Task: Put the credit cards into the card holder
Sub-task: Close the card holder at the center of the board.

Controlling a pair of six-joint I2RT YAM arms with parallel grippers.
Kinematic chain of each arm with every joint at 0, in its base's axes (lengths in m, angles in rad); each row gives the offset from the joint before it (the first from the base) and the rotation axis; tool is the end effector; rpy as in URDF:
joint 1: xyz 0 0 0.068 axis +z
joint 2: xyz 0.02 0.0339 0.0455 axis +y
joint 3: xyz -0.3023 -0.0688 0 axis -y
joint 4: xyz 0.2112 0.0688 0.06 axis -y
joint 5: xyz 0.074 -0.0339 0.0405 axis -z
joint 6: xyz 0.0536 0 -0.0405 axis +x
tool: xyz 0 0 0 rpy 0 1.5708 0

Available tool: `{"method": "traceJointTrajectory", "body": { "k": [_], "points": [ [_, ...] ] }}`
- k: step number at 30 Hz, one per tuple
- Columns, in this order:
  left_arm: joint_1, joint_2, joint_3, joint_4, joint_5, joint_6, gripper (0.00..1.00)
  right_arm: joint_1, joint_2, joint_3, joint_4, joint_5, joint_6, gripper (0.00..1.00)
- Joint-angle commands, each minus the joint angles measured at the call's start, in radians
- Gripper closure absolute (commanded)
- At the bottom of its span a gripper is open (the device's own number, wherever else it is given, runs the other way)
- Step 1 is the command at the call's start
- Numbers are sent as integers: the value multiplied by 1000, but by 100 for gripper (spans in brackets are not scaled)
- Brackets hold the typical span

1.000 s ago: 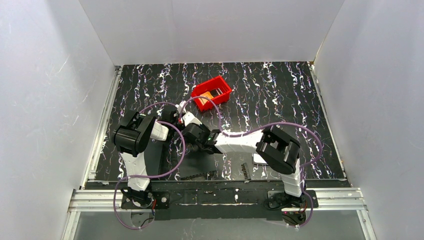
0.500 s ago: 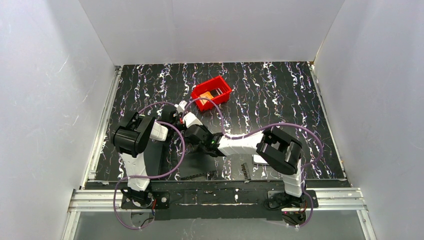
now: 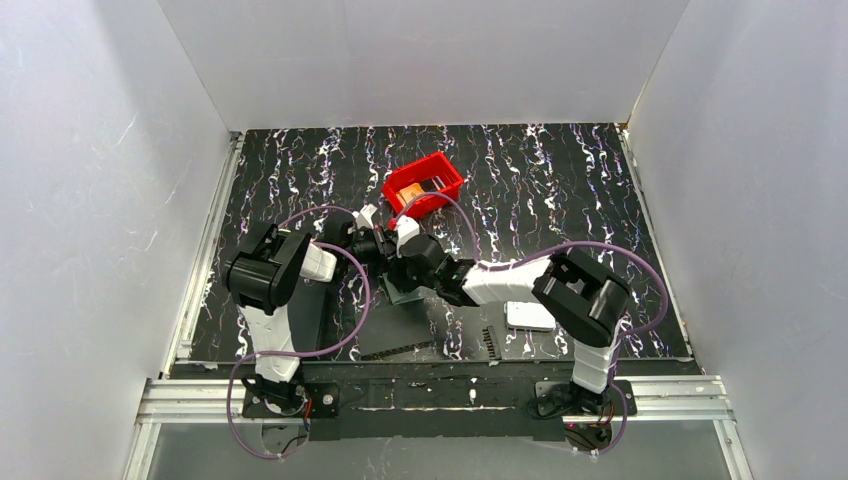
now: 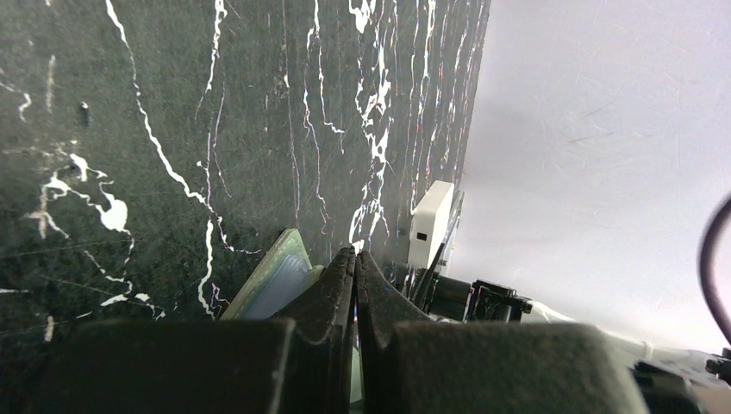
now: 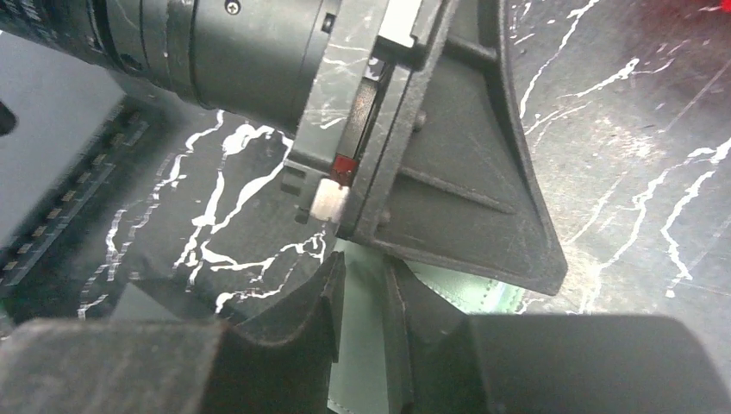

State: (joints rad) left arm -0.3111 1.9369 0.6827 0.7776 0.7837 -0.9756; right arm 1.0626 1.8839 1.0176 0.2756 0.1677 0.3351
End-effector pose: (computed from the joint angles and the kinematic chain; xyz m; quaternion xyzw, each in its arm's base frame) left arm 0.3221 -0.1433 0.1624 -0.0696 0.8109 -0.5494 0.1890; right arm 0.2029 0.3459 0.2084 -0.2760 0.8357 0.2452 0.4066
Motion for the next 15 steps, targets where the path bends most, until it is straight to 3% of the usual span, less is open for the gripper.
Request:
{"method": "traceJointTrajectory", "body": {
  "k": [1,7,14,15],
  "points": [
    [-14,89,-53,-221,-186,119,100,53,115,-186,-230,-545,199,69],
    [-14,50,-40,-240,-176,124,100,1,-5,-148,-265,-519,135,55],
    [-13,-60,62,-411,-107,156,100,-95,-241,-16,-410,-481,70,43],
    [-12,-82,84,-429,-94,162,96,-104,-272,3,-438,-467,64,40]
  ]
}}
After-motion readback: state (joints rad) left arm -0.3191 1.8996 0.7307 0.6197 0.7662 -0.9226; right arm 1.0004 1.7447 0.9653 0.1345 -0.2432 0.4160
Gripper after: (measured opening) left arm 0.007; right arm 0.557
